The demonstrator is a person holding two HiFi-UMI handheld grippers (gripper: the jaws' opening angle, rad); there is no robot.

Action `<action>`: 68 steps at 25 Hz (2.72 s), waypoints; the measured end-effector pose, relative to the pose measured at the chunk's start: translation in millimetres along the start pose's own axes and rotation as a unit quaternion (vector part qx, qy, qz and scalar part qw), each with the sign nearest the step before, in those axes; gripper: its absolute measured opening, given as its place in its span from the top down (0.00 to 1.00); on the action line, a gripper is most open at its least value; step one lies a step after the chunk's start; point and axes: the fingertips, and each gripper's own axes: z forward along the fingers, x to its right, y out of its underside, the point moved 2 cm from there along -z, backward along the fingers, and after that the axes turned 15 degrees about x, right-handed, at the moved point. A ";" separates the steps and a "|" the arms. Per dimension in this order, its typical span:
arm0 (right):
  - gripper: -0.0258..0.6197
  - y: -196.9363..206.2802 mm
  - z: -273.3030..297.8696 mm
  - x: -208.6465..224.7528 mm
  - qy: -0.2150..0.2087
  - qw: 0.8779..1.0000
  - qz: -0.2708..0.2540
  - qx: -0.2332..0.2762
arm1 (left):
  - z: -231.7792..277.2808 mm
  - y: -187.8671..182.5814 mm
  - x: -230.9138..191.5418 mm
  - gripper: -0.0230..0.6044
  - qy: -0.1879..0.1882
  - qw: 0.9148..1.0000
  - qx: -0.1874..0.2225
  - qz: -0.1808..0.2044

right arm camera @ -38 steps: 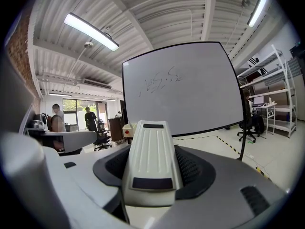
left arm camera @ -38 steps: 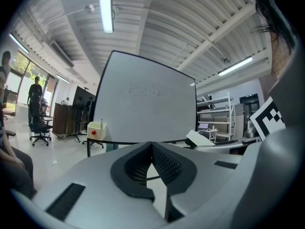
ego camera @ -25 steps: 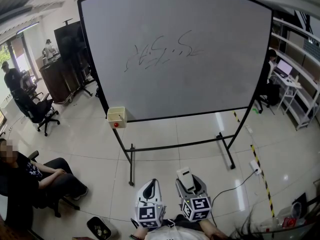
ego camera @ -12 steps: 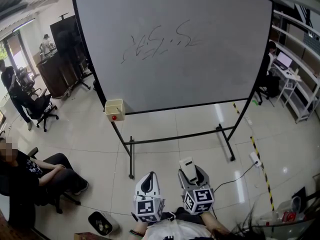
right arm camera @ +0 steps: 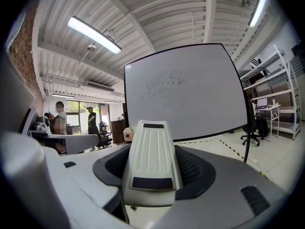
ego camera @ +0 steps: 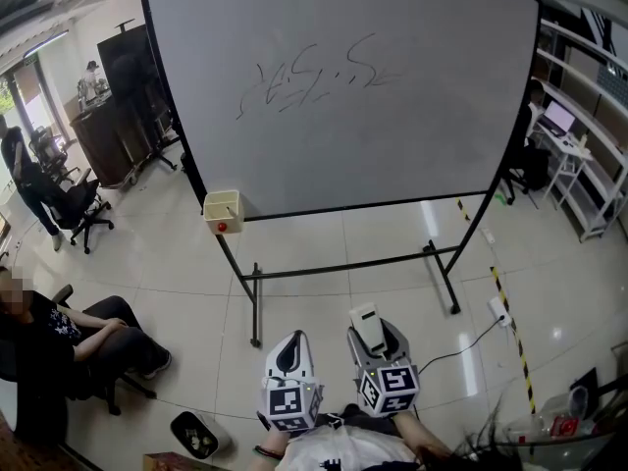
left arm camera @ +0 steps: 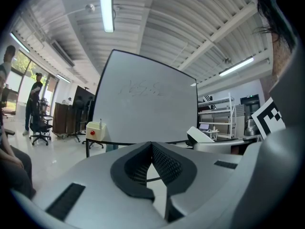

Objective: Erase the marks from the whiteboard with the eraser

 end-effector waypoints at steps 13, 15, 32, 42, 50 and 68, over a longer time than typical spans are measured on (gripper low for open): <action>0.53 -2.9 0.5 1.6 -0.001 1.000 0.000 0.004 | 0.4 0.3 0.3 0.97 -0.005 1.000 0.001 0.002; 0.53 -3.1 -0.4 1.8 0.000 1.000 0.000 0.004 | 1.3 -3.2 3.8 0.97 0.002 1.000 0.005 0.001; 0.53 0.0 -4.3 4.5 0.008 1.000 0.003 0.002 | 0.9 -0.4 9.2 0.97 0.012 1.000 0.001 0.000; 0.53 2.0 -2.9 3.9 0.009 1.000 0.003 -0.001 | 1.7 4.1 6.7 0.97 0.010 1.000 -0.004 -0.003; 0.52 2.7 -0.8 4.6 0.013 1.000 0.005 -0.003 | 4.3 1.3 6.1 0.97 0.014 1.000 -0.002 -0.004; 0.53 4.8 11.4 7.8 0.020 1.000 0.004 -0.005 | 13.6 5.0 -2.9 0.97 0.013 1.000 -0.006 -0.006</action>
